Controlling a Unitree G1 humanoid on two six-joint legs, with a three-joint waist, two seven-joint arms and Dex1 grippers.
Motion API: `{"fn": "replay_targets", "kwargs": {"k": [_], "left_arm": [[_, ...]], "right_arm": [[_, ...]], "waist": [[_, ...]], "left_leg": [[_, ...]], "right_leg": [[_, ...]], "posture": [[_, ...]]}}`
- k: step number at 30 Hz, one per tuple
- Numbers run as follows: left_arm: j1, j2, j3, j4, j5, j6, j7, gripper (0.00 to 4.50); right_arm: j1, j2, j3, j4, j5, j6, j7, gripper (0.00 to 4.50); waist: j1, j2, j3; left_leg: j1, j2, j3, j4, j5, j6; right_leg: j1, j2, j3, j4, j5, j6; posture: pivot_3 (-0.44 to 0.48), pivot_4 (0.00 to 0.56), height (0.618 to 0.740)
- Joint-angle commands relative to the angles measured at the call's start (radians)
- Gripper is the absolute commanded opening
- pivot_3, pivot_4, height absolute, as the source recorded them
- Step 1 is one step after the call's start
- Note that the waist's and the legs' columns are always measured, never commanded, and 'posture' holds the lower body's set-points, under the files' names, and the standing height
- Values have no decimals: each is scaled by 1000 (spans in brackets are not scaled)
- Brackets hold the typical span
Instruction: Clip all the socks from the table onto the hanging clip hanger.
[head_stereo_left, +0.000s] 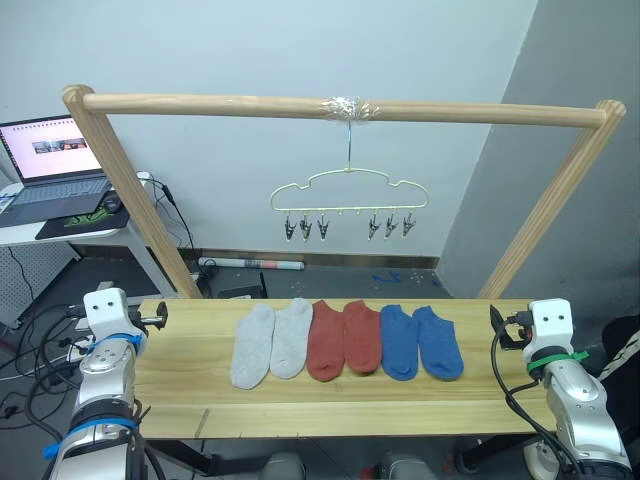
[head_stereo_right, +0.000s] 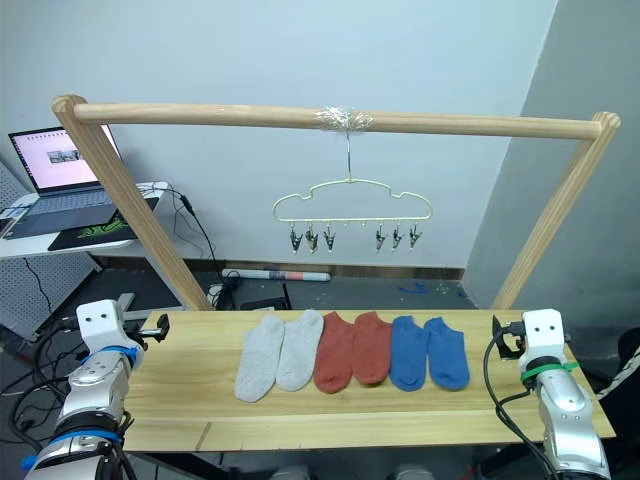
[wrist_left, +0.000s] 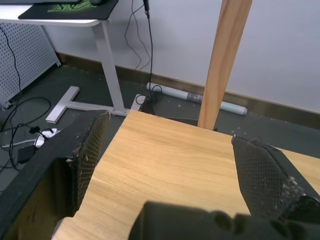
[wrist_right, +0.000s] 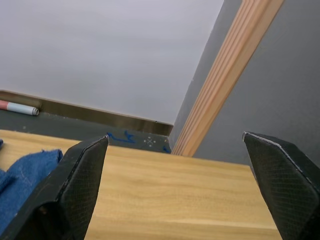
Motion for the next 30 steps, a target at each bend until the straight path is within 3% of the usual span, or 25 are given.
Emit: {"fn": "replay_targets", "kwargs": {"k": [1,6,9,14,21,30], "left_arm": [[17,26,21,-101,-28,15,-37,4457],[138,20,33,-453,-124,102,-169,4457],[185,6,27,-628,-163,162,-198,3851],[199,-27,-17,-803,-167,278,-187,2382],[118,-146,-131,-957,-157,387,-151,2382],[-71,-303,-239,-843,-77,358,-75,2382]], "right_arm": [[-31,-3,-15,-29,19,1,-2,4500],[-61,-24,19,-91,30,35,51,4500],[-74,-35,41,-127,30,59,79,4500],[-105,-46,78,-193,39,98,126,4500],[-205,-68,176,-363,116,223,271,4500],[-372,-34,314,-483,192,381,349,4500]], "waist": [[0,1,1],[-4,2,7],[-4,3,19],[-2,8,32],[-5,6,60],[-9,1,83]], "left_leg": [[0,0,0,0,0,0],[-1,1,0,0,0,0],[0,1,1,0,0,0],[-1,1,1,0,0,0],[-3,1,1,0,0,0],[-4,1,0,0,0,0]], "right_leg": [[0,0,0,0,0,0],[-1,0,0,0,0,-1],[-1,-1,1,0,-1,-1],[-1,-1,1,0,-1,-1],[-1,0,1,-1,-1,-1],[-2,0,0,-2,1,3]], "posture": [[194,34,740],[193,59,740],[194,71,740],[188,95,740],[146,110,740],[90,145,740]]}}
